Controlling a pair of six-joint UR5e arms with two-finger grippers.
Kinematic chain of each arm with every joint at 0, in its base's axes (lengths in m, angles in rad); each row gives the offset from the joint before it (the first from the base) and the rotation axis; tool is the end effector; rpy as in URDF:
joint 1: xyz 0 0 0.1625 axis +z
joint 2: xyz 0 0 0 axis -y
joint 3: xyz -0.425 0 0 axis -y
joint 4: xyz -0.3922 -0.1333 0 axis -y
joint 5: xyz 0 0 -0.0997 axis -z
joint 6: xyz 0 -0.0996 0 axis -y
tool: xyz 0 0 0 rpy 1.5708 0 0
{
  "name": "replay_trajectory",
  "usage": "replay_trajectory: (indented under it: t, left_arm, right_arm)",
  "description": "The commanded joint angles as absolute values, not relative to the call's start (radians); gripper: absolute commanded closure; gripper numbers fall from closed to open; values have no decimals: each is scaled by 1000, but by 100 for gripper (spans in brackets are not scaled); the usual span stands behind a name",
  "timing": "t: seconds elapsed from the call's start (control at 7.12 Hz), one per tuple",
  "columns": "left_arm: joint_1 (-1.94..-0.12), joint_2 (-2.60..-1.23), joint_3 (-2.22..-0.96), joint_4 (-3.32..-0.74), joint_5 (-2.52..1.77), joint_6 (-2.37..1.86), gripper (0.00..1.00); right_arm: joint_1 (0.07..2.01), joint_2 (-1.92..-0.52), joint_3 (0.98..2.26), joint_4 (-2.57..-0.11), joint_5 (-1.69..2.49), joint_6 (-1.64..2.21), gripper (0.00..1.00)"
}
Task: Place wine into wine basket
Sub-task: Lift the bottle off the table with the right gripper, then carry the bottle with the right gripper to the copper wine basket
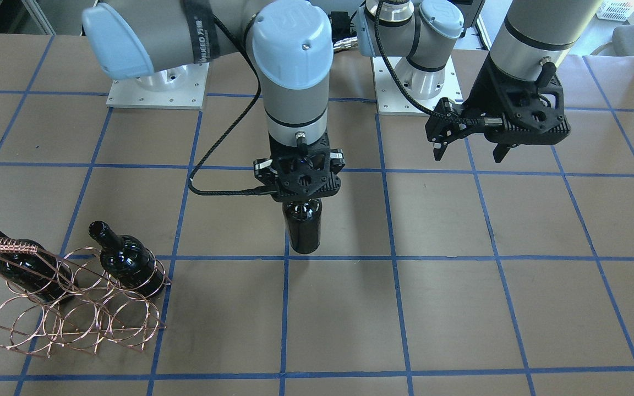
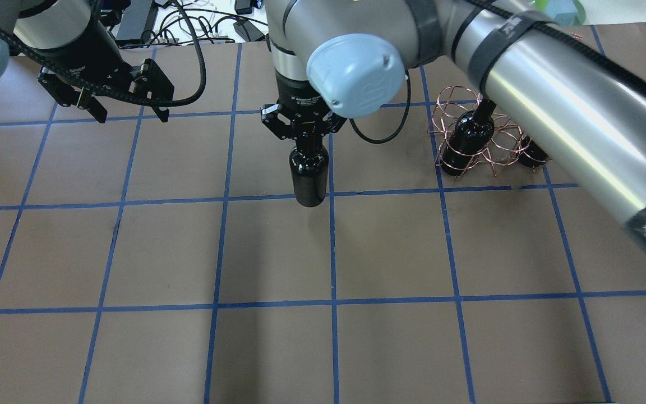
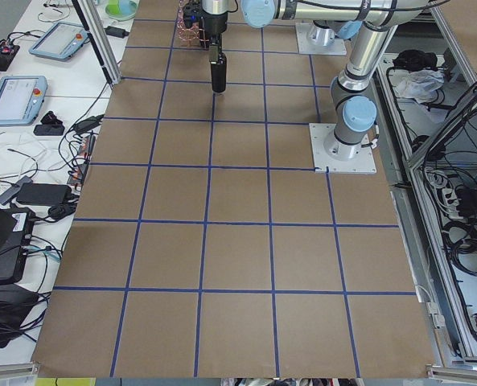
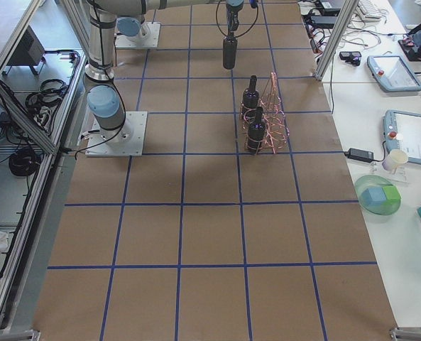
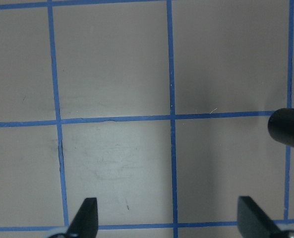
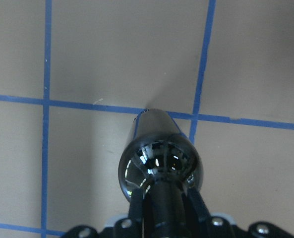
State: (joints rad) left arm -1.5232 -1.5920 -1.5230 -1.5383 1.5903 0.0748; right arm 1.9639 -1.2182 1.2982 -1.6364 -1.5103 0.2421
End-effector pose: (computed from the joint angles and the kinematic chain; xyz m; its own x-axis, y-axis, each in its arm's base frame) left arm -0.1071 -0.5122 0.5043 -0.9994 0.0259 -0.0238 0.0273 0.9980 -0.0574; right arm 0.3723 -0.5341 0.4292 -0.9873 -0.1490 -0.0552 -0.1507 0.9882 0.0285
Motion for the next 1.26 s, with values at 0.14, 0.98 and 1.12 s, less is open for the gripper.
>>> replay_trajectory:
  t: [0.14,0.98,1.12]
  left_arm:
    - [-1523,-1591,-1523,-1539,1591,75,0]
    - [-1523,-1588,-1523,-1537,1592,78,0]
    - [-1523,-1589,-1523,-1537,1592,78,0]
  right_arm:
    - [1798,-1359,1296,-1481,-1525,56,100]
    - [1456,-1520,1292,-1328,-1626,-466,100]
    - [1434,-1503,1292,-1363,-1632,-524,100]
